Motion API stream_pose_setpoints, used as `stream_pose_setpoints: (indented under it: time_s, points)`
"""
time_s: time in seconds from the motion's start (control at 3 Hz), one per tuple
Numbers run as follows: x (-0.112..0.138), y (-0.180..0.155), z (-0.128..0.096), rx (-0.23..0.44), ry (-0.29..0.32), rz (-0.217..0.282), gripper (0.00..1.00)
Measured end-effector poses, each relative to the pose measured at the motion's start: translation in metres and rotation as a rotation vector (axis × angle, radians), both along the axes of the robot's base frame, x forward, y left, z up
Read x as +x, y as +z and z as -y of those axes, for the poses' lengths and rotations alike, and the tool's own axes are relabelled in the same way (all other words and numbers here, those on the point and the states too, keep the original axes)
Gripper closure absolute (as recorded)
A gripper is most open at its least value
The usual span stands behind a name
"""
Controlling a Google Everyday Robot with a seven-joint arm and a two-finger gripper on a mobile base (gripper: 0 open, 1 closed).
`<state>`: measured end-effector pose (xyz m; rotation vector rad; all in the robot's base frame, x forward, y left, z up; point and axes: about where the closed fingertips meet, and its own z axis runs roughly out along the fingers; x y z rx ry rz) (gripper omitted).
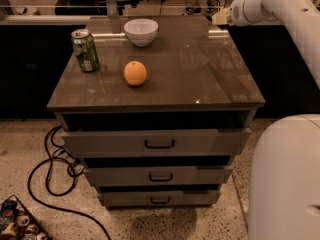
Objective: Place rxbar chocolate into white bowl
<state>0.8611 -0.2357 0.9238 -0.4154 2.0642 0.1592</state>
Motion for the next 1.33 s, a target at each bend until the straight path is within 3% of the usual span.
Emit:
stream_pose_setpoints:
  time_s: [0.33, 1.33]
  points:
    - [-0.003, 0.027, -0.003, -0.02, 0.024, 0.025, 1.0]
    - [-0.002, 0.052, -0.152, -0.324, 0.338, -0.021, 1.0]
